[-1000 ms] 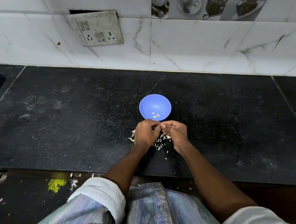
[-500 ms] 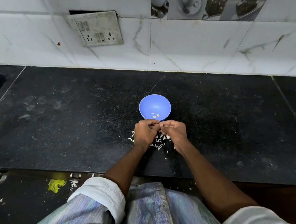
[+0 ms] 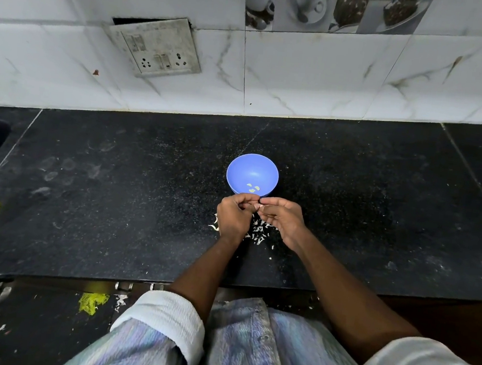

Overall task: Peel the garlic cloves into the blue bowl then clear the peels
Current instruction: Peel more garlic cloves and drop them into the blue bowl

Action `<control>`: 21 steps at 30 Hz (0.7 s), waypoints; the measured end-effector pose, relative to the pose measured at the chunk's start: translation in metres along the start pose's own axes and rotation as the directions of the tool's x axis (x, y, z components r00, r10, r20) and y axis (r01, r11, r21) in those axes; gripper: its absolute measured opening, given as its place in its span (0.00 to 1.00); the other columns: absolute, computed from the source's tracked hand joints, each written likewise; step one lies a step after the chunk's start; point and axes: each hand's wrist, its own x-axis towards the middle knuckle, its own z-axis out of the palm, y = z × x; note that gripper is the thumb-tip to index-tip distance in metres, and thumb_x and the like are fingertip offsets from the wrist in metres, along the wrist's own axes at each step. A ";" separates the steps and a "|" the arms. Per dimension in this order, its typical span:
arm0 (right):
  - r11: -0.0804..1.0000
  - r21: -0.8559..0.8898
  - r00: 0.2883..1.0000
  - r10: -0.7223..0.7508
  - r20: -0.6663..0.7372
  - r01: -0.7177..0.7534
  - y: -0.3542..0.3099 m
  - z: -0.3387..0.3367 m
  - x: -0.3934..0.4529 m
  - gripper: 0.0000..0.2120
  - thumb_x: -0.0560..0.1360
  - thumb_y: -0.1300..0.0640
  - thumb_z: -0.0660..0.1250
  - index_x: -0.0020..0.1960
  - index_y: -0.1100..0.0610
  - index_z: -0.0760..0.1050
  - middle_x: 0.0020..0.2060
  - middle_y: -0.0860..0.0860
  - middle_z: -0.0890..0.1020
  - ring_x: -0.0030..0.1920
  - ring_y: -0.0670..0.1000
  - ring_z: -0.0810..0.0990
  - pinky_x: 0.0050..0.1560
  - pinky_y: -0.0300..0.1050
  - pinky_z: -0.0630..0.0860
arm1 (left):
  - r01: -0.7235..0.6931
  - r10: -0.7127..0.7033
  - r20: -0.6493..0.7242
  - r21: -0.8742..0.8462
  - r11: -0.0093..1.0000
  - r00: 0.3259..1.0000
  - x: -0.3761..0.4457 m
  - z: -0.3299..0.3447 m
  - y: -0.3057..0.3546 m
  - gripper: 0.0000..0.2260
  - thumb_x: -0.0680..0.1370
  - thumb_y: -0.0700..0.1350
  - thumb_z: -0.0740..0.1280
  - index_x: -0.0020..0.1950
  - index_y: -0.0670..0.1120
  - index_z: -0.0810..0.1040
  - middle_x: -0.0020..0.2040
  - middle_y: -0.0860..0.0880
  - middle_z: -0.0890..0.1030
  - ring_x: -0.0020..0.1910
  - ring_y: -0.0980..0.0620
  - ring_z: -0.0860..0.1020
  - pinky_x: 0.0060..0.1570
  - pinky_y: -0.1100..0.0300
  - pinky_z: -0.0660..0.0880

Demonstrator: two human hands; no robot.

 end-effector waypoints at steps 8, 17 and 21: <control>0.994 -0.106 1.000 -0.030 -0.005 0.030 0.003 0.000 0.003 0.06 0.75 0.66 0.74 0.52 0.64 0.84 0.44 0.59 0.88 0.43 0.51 0.81 0.44 0.40 0.77 | -0.013 0.013 0.007 -0.087 0.996 1.000 -0.002 0.003 0.001 0.10 0.74 0.33 0.76 0.53 0.43 0.89 0.47 0.51 0.89 0.44 0.52 0.87 0.50 0.64 0.82; 0.947 -0.301 0.984 -0.146 -0.105 0.109 0.002 0.004 0.007 0.02 0.77 0.64 0.73 0.49 0.63 0.84 0.39 0.56 0.87 0.37 0.45 0.81 0.38 0.38 0.79 | 0.155 -0.158 -0.003 -0.186 0.970 0.987 -0.005 0.003 0.008 0.04 0.74 0.37 0.79 0.48 0.43 0.89 0.40 0.51 0.88 0.41 0.57 0.86 0.48 0.61 0.82; 0.917 -0.391 0.986 -0.128 -0.109 0.075 0.003 0.005 0.010 0.04 0.78 0.63 0.72 0.45 0.61 0.84 0.37 0.57 0.86 0.36 0.47 0.79 0.38 0.41 0.78 | -0.075 0.075 0.002 0.156 0.985 0.997 -0.004 -0.002 0.008 0.04 0.75 0.40 0.78 0.46 0.49 0.90 0.41 0.55 0.87 0.41 0.58 0.84 0.44 0.59 0.79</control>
